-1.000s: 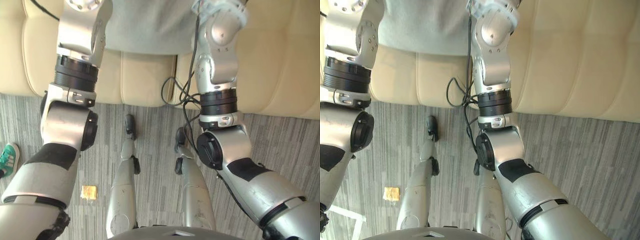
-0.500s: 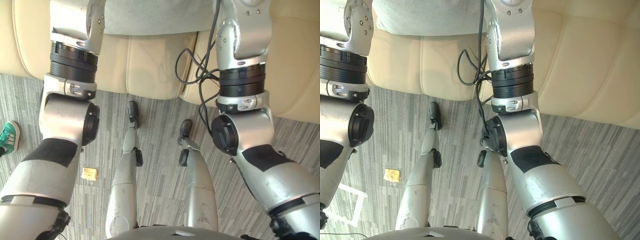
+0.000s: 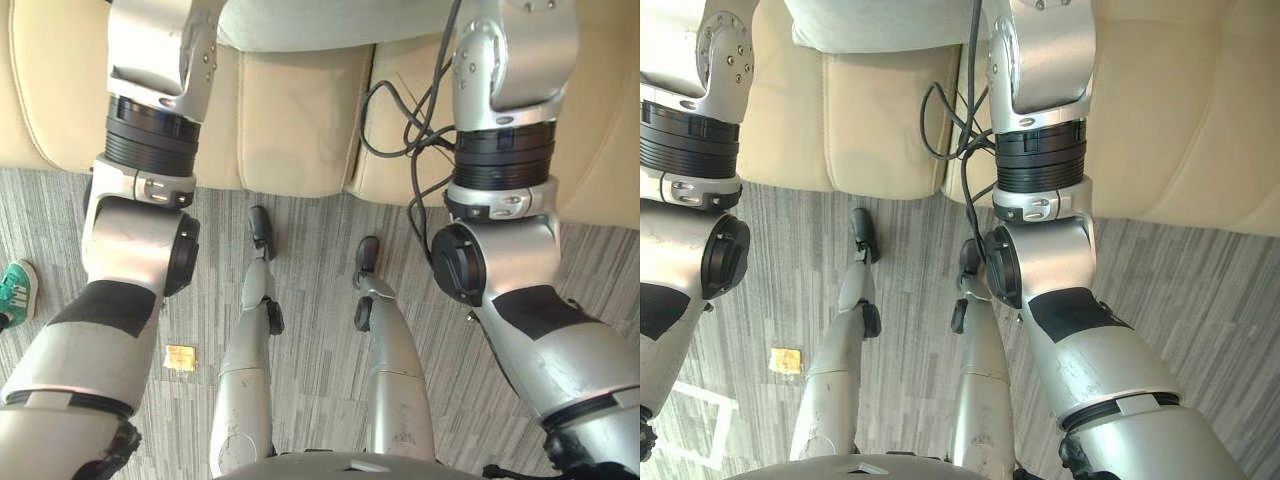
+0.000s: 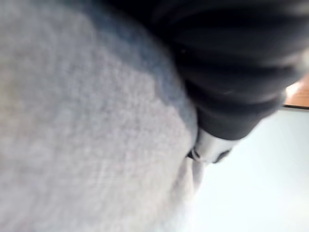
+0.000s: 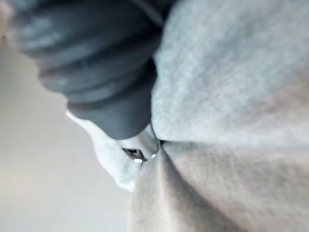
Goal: Pick up cushions and gather them together orderly.
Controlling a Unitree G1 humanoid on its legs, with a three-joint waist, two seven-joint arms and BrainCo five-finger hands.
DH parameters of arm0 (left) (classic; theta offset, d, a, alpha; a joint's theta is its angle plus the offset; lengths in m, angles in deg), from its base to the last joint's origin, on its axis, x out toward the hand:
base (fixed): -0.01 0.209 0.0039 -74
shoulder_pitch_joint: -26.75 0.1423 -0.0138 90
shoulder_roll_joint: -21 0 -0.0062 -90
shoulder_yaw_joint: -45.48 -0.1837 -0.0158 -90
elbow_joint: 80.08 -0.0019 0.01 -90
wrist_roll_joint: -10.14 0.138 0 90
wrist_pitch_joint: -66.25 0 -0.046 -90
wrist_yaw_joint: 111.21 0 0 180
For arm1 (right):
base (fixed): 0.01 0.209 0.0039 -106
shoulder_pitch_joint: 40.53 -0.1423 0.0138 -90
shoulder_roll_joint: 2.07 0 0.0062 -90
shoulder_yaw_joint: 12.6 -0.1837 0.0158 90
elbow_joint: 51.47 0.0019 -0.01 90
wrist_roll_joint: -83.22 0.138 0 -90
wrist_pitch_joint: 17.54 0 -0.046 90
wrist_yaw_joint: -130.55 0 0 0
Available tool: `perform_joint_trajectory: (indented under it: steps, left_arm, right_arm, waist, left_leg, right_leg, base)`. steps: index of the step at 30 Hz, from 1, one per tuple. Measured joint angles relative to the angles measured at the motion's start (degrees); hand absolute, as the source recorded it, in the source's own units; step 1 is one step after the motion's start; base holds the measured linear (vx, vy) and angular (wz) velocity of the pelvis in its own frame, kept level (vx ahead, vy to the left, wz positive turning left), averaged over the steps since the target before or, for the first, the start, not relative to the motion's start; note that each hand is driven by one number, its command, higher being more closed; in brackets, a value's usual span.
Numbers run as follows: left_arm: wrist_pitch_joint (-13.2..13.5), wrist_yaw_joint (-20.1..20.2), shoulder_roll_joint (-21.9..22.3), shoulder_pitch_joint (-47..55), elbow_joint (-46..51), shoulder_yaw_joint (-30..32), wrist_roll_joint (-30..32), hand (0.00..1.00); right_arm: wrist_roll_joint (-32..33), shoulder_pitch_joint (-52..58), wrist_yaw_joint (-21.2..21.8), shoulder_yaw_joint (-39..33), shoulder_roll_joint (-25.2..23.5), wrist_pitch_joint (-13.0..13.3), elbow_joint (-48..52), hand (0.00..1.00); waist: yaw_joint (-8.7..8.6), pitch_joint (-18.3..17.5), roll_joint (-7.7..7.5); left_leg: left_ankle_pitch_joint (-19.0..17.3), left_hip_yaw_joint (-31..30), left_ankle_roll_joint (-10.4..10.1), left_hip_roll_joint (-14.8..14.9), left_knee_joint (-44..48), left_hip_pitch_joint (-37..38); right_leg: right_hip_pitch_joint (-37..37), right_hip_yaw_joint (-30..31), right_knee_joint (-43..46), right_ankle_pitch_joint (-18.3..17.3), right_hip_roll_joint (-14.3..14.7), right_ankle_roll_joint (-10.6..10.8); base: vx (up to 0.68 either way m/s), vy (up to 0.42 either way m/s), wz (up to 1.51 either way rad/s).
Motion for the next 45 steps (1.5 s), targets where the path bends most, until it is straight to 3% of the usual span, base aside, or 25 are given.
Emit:
perform_joint_trajectory:
  steps: [4, 11, 13, 20, 26, 29, 33, 35, 36, 40, 45]
  left_arm:
    - [-1.38, -0.92, 0.00, -0.01, -0.54, -0.12, 1.01, 0.00]
    - [-4.25, -1.13, -1.07, -0.14, -2.41, 0.05, 2.39, 0.00]
    - [-5.45, -0.76, -1.91, -0.14, -2.56, 0.38, 2.50, 0.00]
    - [-5.61, 1.95, -6.22, -0.01, -5.11, 1.87, 4.06, 0.00]
    - [-5.64, 5.76, -11.86, 5.65, -9.74, 7.87, 3.31, 0.00]
    - [-5.34, 6.67, -15.53, 11.11, -9.73, 12.54, 0.91, 0.00]
    - [-3.23, 7.67, -17.02, 24.73, -4.23, 20.48, -4.30, 0.00]
    - [-2.44, 7.69, -16.56, 35.26, 2.86, 23.51, -5.55, 0.00]
    - [-1.17, 7.68, -16.08, 43.20, 7.73, 25.48, -5.57, 0.00]
    - [2.27, 8.43, -8.78, 65.50, 20.75, 30.27, -5.71, 0.00]
    - [3.31, 18.07, 4.12, 85.86, 22.54, 27.52, -9.13, 0.00]
  right_arm:
    - [-0.71, 0.00, -2.28, -0.24, 0.16, -0.01, -0.01, 0.00]
    - [-1.87, 0.13, -1.63, -1.00, 1.66, -1.22, -0.15, 0.00]
    - [-1.81, 1.20, 0.39, -0.89, 2.45, -1.23, -0.18, 0.00]
    - [1.20, 5.50, 5.96, -0.48, 6.24, -1.21, -3.32, 0.00]
    - [8.09, 6.98, 12.01, -0.06, 12.31, -0.89, -7.97, 0.00]
    - [11.77, 7.43, 14.59, -0.07, 16.34, -0.91, -12.06, 0.00]
    - [16.29, 12.29, 16.80, -3.03, 21.23, -0.82, -10.92, 0.00]
    - [17.93, 19.32, 16.77, -5.07, 22.18, -0.46, -5.92, 0.00]
    - [18.66, 25.44, 16.86, -5.37, 23.23, 0.42, -1.39, 0.00]
    - [18.56, 46.08, 19.62, -8.03, 23.84, 1.71, 10.29, 0.00]
    - [17.37, 69.51, 28.02, -9.18, 14.87, 2.69, 15.79, 0.00]
  waist:
    - [-0.72, 0.00, 0.00]
    - [-0.94, 0.00, 0.00]
    - [-0.78, 0.00, 0.00]
    - [-0.67, 0.00, 0.01]
    - [-0.71, 0.00, 0.01]
    - [-0.59, 0.00, 0.01]
    - [-0.38, 0.00, 0.02]
    - [-0.71, -0.01, 0.02]
    - [-0.71, -0.01, 0.02]
    - [-0.61, -0.02, 0.01]
    - [-0.89, -0.76, -0.09]
  left_leg:
    - [0.00, 0.18, 0.00, 0.39, 0.00, 0.15]
    - [0.00, 0.24, 0.00, 0.44, 0.00, 0.29]
    - [0.00, 0.13, 0.00, 0.42, 0.00, 0.26]
    - [0.01, 0.00, 0.01, 0.41, 0.00, 0.23]
    - [-0.10, 0.04, -0.12, 0.35, -0.01, 0.20]
    - [-1.13, 0.09, -1.30, 0.40, -0.03, 0.23]
    - [-0.96, -0.01, -1.10, 0.29, -0.01, 1.48]
    - [-3.23, 0.09, -1.34, 0.02, -0.04, 3.11]
    - [-4.74, 1.55, 0.25, 0.14, -0.04, 4.36]
    - [-3.33, 1.68, 1.39, 0.09, -0.04, 8.73]
    - [-5.57, 0.61, 2.64, 0.32, -0.04, 16.33]
  right_leg:
    - [-0.29, 0.73, -0.39, 0.71, 0.51, -0.17]
    - [-0.40, 0.95, -0.31, 0.92, 0.55, -0.25]
    - [-0.38, 0.82, -0.29, 0.92, 0.52, -0.25]
    - [-0.38, 0.67, -0.21, 0.90, 0.49, -0.26]
    - [-0.35, 0.57, -0.21, 0.91, 0.34, -0.26]
    - [-0.35, 0.49, -0.12, 0.91, 0.33, -0.24]
    - [1.07, -0.04, 0.40, 0.14, 0.17, -0.19]
    - [2.04, -0.55, 2.59, -1.65, -0.44, -0.37]
    - [2.92, -0.62, 3.46, -2.49, -0.69, -0.51]
    - [7.62, -1.15, 3.54, -4.38, -0.91, -0.60]
    - [16.33, -2.92, 2.54, -6.48, -0.76, -1.02]
  base:
    - [-0.05, -0.106, -0.14]
    - [-0.04, -0.100, -0.02]
    - [-0.03, -0.097, 0.02]
    - [-0.03, -0.099, 0.01]
    - [-0.03, -0.100, 0.01]
    - [-0.03, -0.104, 0.01]
    - [-0.02, -0.088, 0.10]
    - [-0.01, -0.147, 0.26]
    - [-0.01, -0.156, 0.11]
    - [0.02, -0.152, 0.12]
    - [0.04, -0.152, 0.11]
